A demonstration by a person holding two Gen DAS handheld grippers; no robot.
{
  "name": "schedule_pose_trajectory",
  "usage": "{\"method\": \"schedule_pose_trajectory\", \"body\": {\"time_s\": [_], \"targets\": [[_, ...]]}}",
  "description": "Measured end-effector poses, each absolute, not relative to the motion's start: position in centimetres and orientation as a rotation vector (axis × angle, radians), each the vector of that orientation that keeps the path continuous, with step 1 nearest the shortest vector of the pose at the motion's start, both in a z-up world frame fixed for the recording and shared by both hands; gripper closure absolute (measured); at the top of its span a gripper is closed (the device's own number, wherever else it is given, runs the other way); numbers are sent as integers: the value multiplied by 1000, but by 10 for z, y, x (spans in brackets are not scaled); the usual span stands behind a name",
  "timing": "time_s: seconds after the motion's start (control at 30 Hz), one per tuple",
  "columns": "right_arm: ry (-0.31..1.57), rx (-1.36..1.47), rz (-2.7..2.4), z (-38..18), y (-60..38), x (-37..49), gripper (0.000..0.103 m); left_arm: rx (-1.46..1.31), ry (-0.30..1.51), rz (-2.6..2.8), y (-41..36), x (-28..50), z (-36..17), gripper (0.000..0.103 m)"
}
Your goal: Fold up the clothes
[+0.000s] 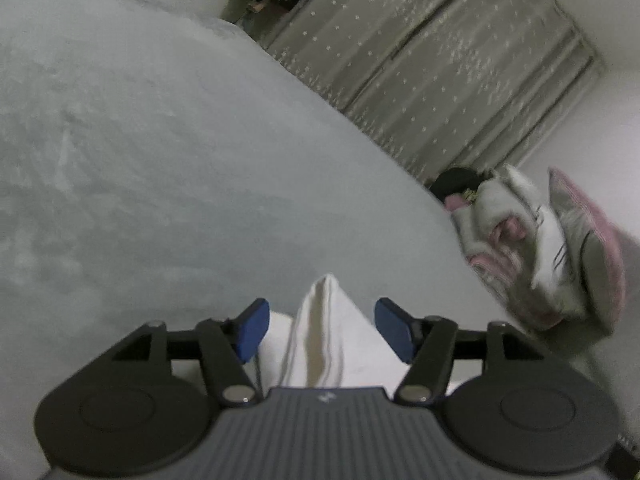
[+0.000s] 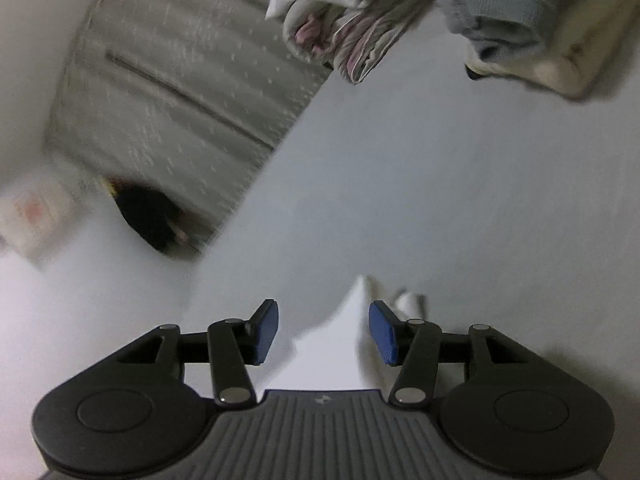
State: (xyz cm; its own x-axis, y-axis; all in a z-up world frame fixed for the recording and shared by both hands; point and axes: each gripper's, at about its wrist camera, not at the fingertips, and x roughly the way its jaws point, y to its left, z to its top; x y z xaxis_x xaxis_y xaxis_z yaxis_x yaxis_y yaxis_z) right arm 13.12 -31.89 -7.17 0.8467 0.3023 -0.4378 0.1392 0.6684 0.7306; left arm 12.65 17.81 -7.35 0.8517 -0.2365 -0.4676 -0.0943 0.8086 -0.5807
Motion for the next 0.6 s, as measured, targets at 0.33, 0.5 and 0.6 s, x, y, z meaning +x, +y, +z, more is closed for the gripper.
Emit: {"method": "schedule_pose_trajectory", "body": {"time_s": [0.33, 0.5, 0.6], "targets": [[519, 179, -32, -75, -235, 115, 94, -306, 526, -25, 122, 111, -68, 90], [407, 102, -59, -65, -222, 104, 94, -316, 481, -8, 118, 102, -63, 90], [493, 43, -74, -80, -214, 118, 92, -288, 557, 39, 116, 109, -75, 76]]}}
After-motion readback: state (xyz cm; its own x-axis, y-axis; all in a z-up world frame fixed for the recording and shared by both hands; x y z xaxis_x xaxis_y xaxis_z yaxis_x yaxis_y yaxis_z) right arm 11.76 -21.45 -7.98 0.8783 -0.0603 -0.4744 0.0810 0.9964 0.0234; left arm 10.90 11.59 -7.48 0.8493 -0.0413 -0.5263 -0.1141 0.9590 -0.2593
